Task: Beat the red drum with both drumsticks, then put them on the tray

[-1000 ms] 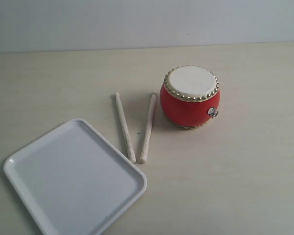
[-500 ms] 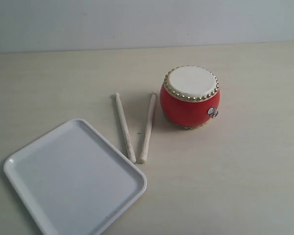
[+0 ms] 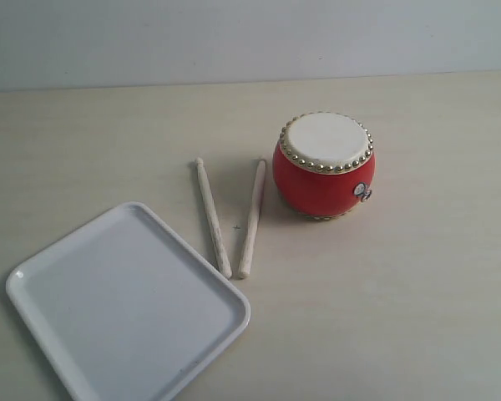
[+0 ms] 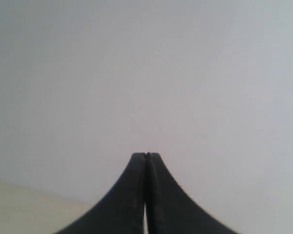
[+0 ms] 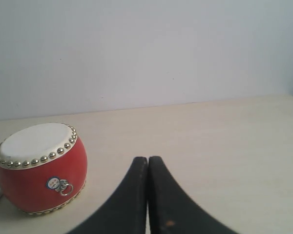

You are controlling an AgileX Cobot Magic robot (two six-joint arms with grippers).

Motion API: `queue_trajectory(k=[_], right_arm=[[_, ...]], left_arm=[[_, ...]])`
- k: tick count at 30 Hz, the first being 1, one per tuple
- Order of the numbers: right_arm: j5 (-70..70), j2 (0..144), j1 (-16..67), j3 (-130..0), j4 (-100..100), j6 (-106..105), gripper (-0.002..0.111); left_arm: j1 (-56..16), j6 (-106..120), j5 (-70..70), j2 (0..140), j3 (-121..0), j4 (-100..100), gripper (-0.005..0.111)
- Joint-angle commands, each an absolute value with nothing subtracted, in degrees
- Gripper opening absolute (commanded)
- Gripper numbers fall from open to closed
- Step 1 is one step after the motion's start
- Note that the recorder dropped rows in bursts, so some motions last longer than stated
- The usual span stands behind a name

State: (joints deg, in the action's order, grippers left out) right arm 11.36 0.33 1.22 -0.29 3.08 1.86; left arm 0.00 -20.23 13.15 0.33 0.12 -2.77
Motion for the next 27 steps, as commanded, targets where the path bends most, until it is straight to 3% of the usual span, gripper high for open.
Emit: queue_trajectory(k=[1,5,12,21,25,27], right_arm=[[10.8,0.0,1.0,0.0,2.8,1.7,0.000],[10.8,0.0,1.0,0.0,2.8,1.7,0.000],[10.8,0.0,1.0,0.0,2.9,1.7,0.000],[10.8,0.0,1.0,0.0,2.9,1.7,0.000],[10.8,0.0,1.0,0.0,2.9,1.7,0.000],[10.8,0.0,1.0,0.0,2.9,1.7,0.000]], left_arm=[[0.1,-25.6,26.2,0.0,0.0,-2.2,0.000],[0.1,-31.3,23.4,0.0,0.0,5.0,0.000],[0.1,-28.8,21.8,0.0,0.0,35.3,0.000],[0.1,-31.2,23.7,0.0,-0.5,34.6,0.000],[0.1,-24.5,22.5,3.4,-7.4,30.9,0.000],[0.1,-17.3,13.5,11.5,-16.7,27.3,0.000]])
